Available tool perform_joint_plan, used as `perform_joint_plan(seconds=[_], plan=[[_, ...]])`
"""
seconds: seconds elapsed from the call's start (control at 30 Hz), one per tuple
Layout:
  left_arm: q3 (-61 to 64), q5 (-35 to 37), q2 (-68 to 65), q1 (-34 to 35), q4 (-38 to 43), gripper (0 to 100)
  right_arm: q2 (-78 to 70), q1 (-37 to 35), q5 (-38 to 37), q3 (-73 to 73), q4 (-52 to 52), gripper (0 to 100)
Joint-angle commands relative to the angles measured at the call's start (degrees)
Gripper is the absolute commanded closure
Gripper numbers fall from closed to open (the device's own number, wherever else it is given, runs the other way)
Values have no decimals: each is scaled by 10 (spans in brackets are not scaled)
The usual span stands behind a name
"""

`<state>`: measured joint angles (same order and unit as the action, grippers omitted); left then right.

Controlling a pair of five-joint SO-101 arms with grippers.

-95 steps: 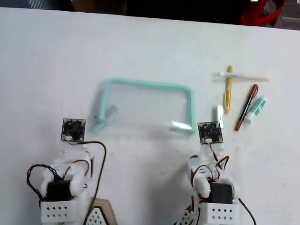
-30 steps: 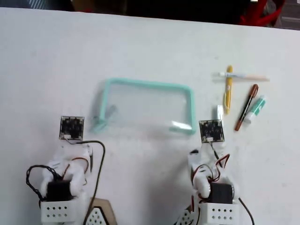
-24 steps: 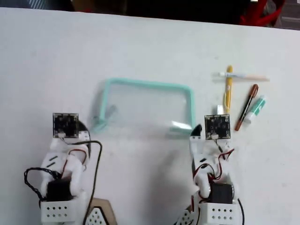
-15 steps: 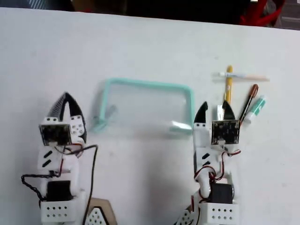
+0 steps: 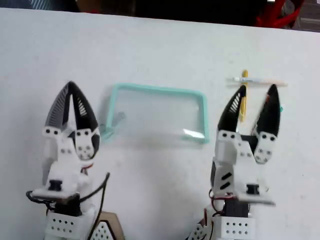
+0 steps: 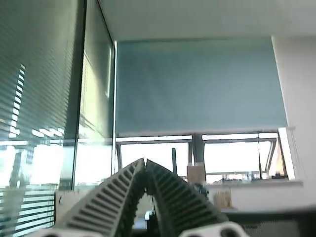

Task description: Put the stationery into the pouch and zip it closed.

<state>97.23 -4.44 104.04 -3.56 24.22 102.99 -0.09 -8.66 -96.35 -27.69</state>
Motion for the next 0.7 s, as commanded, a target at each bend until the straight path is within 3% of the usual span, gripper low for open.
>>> perform_joint_plan(seconds=[0.0,0.17,0.27,0.5,0.57,0.67], plan=[[-3,-5,5,-7,123,975,5,-1,3,-4,-116,814],[-3,-5,5,-7,271,975,5,-1,3,-4,-225,814],[-3,-5,5,-7,305,975,5,0,3,-4,-270,814],[-3,-3,5,-9,295,975,5,0,3,-4,-279,814],[-3,-3,4,-9,249,975,5,0,3,-4,-278,814],[-3,-4,4,-7,119,975,5,0,3,-4,-247,814]])
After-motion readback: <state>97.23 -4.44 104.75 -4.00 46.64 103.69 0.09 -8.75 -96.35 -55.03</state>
